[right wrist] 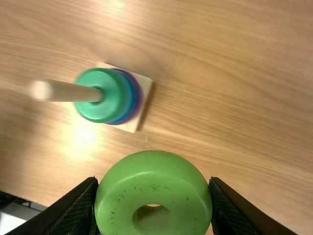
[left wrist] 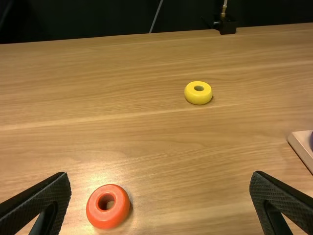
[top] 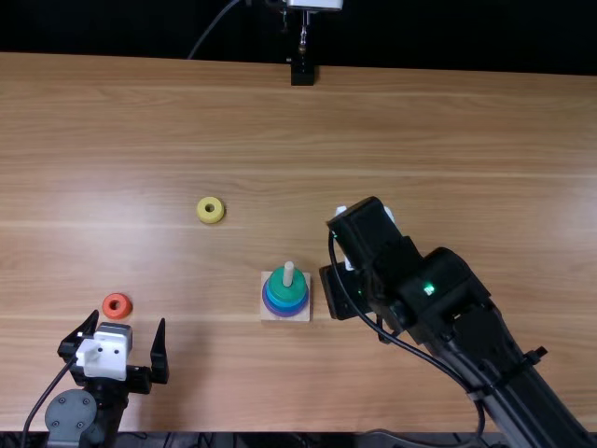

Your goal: Build the Hanoi tower: stack the rings onto the peg from bottom to top in this color order: purple, dark blue, light blue, dark green, light green, yellow, orange.

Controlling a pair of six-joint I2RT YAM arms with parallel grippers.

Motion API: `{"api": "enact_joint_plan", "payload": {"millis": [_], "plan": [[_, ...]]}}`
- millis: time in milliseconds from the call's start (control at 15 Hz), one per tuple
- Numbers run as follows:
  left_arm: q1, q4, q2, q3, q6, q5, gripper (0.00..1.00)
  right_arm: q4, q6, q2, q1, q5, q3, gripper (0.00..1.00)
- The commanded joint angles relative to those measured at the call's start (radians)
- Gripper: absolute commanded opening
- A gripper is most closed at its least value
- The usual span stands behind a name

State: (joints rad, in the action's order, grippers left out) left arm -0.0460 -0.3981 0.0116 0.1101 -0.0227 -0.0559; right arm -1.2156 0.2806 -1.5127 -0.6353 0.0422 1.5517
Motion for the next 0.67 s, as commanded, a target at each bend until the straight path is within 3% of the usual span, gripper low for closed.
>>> {"api": "enact_joint_plan", "payload": {"millis": [0,267,600], "plan": [[0.005,-0.075,-0.012,-0.110,-0.010,-0.012,1.00,-0.017,-0.006,-0.055,-0.032,0.006,0.071,0.00],[0.005,-0.075,-0.012,-0.110,-0.010,-0.012,1.00,-0.045,0.010,-0.159,-0.095,0.004,0.200,0.00],[0.005,-0.075,-0.012,-0.110,-0.010,-0.012,1.00,-0.039,0.010,-0.228,-0.107,0.004,0.266,0.00]]}}
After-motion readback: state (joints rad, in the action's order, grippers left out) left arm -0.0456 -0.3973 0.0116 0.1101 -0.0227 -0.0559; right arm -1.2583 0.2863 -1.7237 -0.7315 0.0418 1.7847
